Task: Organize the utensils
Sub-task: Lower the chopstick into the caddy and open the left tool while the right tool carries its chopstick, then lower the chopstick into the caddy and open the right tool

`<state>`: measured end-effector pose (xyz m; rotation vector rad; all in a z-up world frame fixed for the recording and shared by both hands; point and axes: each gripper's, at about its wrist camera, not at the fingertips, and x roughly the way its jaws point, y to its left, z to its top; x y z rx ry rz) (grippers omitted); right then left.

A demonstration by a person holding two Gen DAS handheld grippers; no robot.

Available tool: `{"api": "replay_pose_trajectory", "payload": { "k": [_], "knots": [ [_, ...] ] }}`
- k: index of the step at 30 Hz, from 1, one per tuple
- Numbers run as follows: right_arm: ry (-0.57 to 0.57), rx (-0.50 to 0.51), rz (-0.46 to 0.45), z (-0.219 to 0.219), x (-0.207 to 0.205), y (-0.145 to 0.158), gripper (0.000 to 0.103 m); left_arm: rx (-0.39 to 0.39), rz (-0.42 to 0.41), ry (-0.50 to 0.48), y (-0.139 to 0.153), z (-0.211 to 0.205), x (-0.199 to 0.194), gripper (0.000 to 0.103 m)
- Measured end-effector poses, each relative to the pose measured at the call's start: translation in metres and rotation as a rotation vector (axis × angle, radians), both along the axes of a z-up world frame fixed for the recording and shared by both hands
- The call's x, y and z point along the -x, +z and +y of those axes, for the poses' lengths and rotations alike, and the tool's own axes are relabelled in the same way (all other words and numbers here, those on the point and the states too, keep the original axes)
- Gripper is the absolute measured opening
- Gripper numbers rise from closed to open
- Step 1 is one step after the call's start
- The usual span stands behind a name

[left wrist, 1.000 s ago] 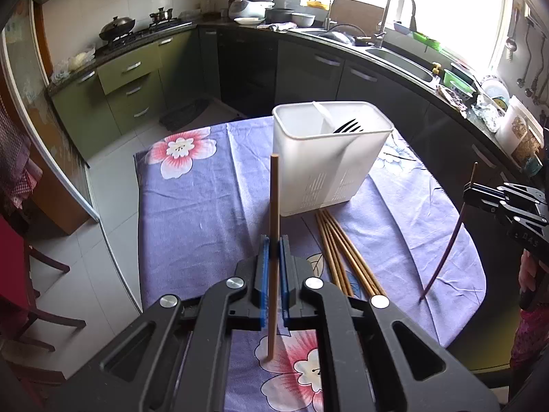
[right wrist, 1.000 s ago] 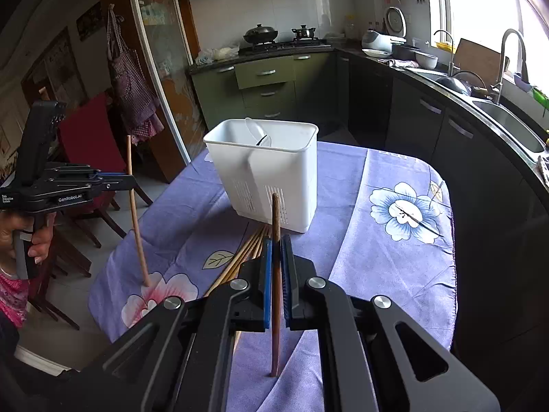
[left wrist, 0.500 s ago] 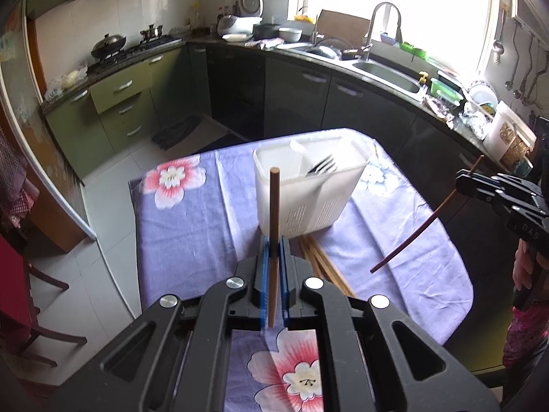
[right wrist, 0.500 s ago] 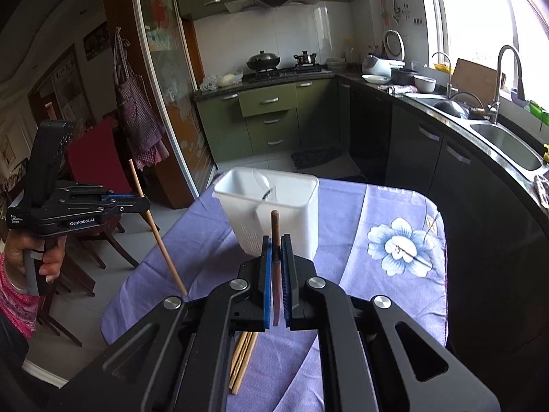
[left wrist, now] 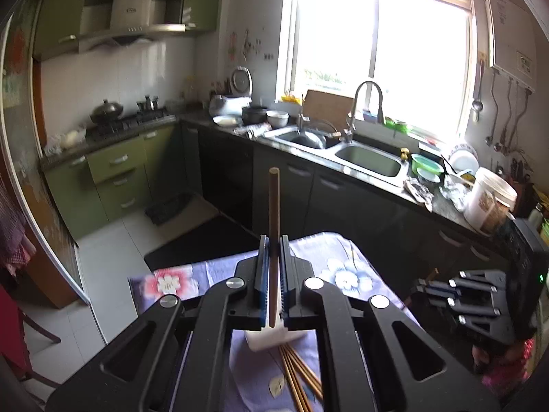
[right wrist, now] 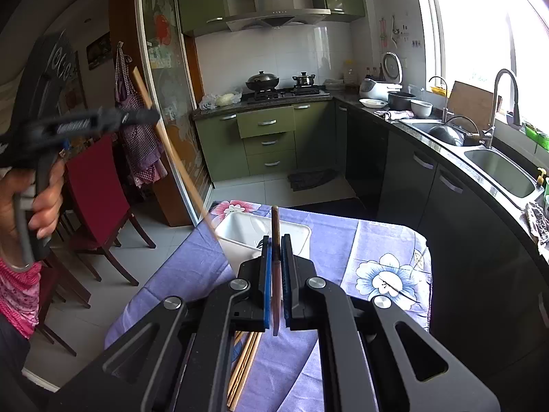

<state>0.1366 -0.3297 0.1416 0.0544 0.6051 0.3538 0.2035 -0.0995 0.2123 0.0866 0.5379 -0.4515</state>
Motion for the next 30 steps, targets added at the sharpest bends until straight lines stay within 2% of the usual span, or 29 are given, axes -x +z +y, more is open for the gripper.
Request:
{"api": "replay_pose_trajectory", "payload": {
  "k": [3,8,15,17,18,19,26,30],
  "knots": [
    [-0.003,-0.001,-0.002,-0.001,0.0,0.001,0.006,-0.036,-0.02,0.034,-0.01,-0.01,-0.016,0.006],
    [-0.029,-0.017,-0.031,-0.007,-0.001,0.014,0.006,-0.078,0.112,0.055,-0.059,-0.018,-0.049,0.006],
    [-0.072,-0.065,-0.087,-0.015,-0.022,0.05,0.006,-0.134,0.2,0.067,-0.113,-0.019,-0.069,0.006],
    [-0.089,-0.07,-0.097,-0.016,-0.029,0.058,0.006,-0.141,0.21,0.07,-0.122,-0.018,-0.07,0.011],
    [-0.094,-0.071,-0.1,-0.015,-0.033,0.062,0.006,-0.136,0.215,0.076,-0.124,-0.017,-0.07,0.021],
    [-0.101,-0.073,-0.107,-0.014,-0.038,0.066,0.006,-0.129,0.216,0.08,-0.125,-0.014,-0.069,0.024],
    [-0.133,-0.116,-0.131,-0.014,-0.075,0.083,0.006,-0.104,0.137,0.099,-0.104,0.001,-0.047,0.025],
    [-0.137,-0.101,-0.074,-0.004,-0.104,0.066,0.006,-0.098,0.146,0.08,-0.103,0.005,-0.032,0.025]
  ]
}}
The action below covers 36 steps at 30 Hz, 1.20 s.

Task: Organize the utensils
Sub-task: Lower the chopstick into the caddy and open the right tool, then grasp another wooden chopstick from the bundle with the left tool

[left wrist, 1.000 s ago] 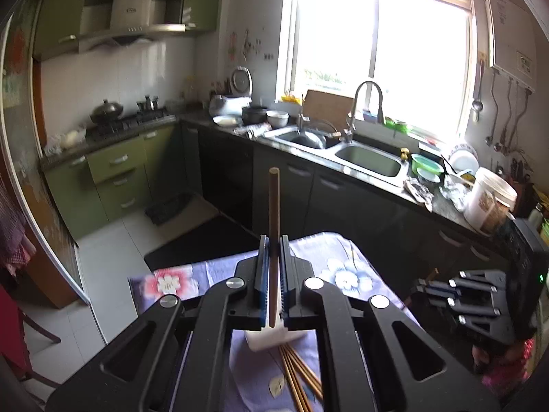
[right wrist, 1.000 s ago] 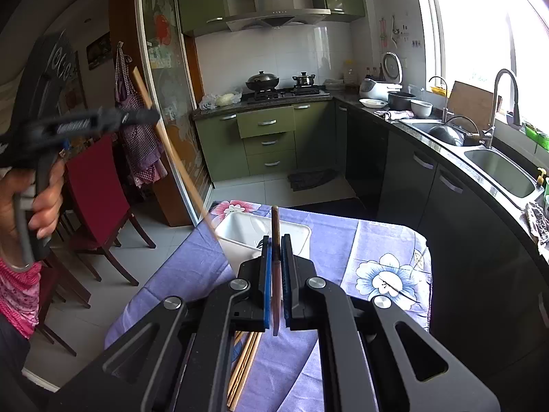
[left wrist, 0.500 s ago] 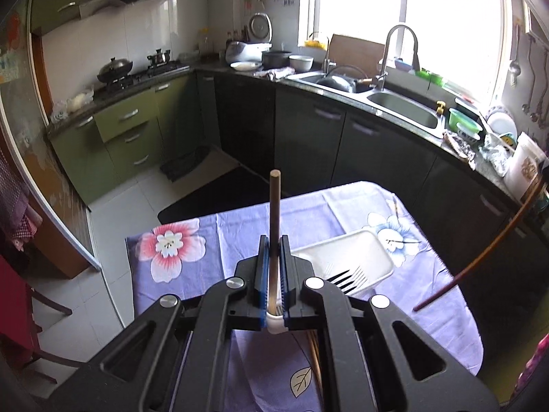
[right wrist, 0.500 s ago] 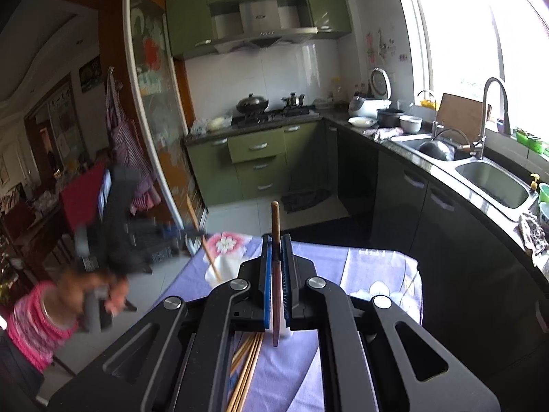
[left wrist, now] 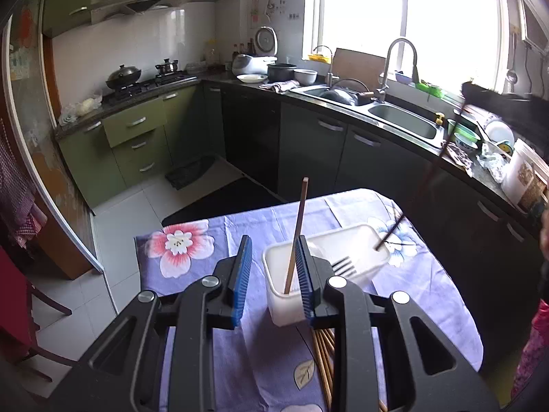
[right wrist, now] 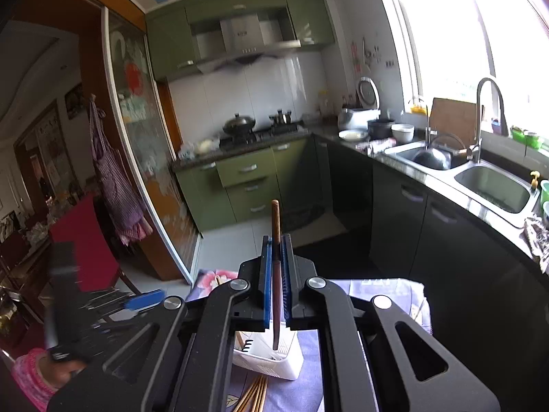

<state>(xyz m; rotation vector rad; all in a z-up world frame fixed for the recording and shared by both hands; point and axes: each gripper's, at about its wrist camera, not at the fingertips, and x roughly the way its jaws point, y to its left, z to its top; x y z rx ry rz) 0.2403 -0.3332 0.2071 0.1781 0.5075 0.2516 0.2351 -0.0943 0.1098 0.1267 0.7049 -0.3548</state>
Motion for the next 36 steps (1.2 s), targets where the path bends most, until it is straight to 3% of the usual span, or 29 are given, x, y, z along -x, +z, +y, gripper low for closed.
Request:
{"api": "replay_pose_trajectory", "payload": {
  "k": [7,12,20,33,36],
  "knots": [
    [0.012,0.023,0.103,0.011,-0.028,-0.051,0.007,0.007,0.064,-0.005,-0.016,0.008,0.01,0.031],
    [0.034,0.023,0.095,0.013,-0.023,-0.059,0.008,0.001,0.108,-0.014,-0.034,0.004,0.008,0.031],
    [0.062,0.036,0.095,0.001,0.009,-0.069,0.009,-0.021,0.266,-0.059,-0.101,-0.021,0.006,0.031],
    [0.04,-0.007,0.259,-0.04,0.023,-0.165,0.009,-0.077,0.481,-0.072,-0.19,-0.056,0.001,0.021],
    [0.038,-0.02,0.285,-0.047,0.026,-0.183,0.019,-0.092,0.503,-0.072,-0.198,-0.059,0.001,0.02]
  ]
}}
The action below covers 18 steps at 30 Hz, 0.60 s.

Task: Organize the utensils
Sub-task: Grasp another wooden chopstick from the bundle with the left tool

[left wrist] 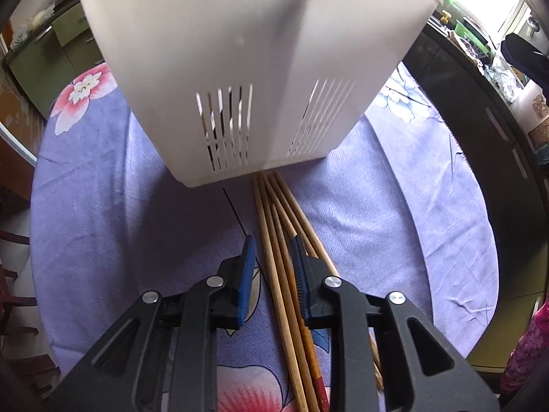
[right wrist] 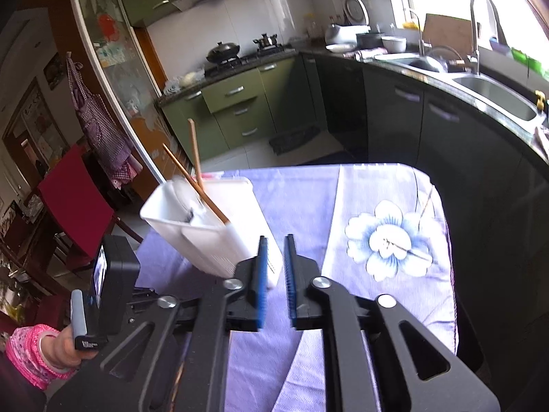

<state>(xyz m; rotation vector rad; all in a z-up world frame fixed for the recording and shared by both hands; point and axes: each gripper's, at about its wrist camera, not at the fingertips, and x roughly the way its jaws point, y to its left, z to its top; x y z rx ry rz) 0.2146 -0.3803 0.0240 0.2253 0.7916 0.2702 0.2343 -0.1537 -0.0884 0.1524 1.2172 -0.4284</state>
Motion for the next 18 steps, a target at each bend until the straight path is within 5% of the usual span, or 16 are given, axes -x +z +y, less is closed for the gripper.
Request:
{"api": "replay_pose_trajectory", "payload": {
  "k": [16,18],
  "knots": [
    [0.046,-0.001,0.056,0.011,-0.003,-0.027,0.02,-0.088,0.023,-0.014,-0.023,-0.009,-0.002,0.018],
    [0.057,0.01,0.067,0.017,-0.003,-0.032,0.02,-0.104,0.017,-0.014,-0.024,-0.011,-0.002,0.009]
  ]
}}
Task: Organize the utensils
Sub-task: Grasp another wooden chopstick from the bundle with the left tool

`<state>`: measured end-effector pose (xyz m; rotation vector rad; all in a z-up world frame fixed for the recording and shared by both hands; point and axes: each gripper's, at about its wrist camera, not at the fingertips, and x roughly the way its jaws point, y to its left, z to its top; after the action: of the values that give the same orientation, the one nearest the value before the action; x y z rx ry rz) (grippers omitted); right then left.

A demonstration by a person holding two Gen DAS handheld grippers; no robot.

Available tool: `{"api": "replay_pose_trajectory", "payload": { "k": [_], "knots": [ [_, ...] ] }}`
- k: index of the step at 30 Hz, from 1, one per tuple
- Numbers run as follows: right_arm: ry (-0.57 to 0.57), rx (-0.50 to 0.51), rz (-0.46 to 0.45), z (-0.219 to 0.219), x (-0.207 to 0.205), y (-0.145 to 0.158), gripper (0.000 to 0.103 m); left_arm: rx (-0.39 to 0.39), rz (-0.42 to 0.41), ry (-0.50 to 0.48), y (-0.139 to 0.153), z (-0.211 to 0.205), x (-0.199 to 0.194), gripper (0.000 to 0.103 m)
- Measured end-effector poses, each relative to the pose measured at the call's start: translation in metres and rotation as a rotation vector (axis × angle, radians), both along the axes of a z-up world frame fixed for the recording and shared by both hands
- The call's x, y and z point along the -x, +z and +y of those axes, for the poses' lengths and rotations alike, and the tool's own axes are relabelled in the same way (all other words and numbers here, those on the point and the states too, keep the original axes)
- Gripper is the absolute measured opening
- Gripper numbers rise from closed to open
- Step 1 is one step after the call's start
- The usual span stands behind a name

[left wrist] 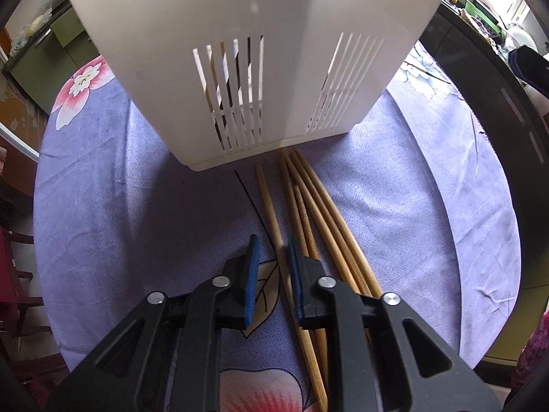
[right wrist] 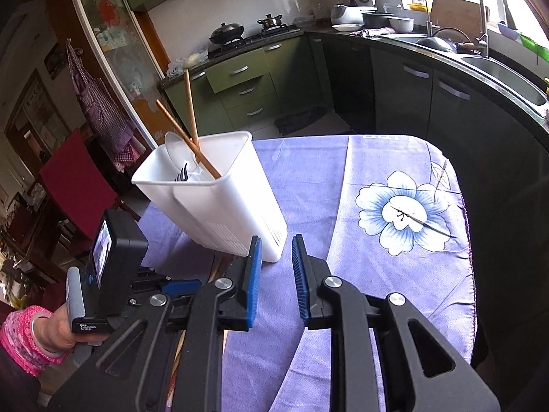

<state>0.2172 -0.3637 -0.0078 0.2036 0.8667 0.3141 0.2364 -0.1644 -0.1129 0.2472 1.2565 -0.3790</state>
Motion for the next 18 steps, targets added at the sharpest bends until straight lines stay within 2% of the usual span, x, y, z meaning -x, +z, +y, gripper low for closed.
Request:
{"api": "replay_pose_trajectory", "payload": {
  "k": [2,4,12,18],
  "knots": [
    [0.005,0.007,0.01,0.004,0.001,-0.004,0.021,-0.004,0.001,0.001,-0.002,0.001,-0.001,0.008],
    [0.015,0.009,0.025,0.007,0.002,-0.011,0.031,-0.01,0.003,0.004,-0.002,0.005,-0.002,0.007],
    [0.095,0.091,0.128,0.051,-0.002,-0.065,0.032,0.014,-0.033,0.075,0.012,0.049,-0.004,0.006],
    [0.131,0.176,0.143,0.088,-0.008,-0.089,0.032,0.027,-0.065,0.119,0.031,0.087,-0.001,0.006]
  ]
}}
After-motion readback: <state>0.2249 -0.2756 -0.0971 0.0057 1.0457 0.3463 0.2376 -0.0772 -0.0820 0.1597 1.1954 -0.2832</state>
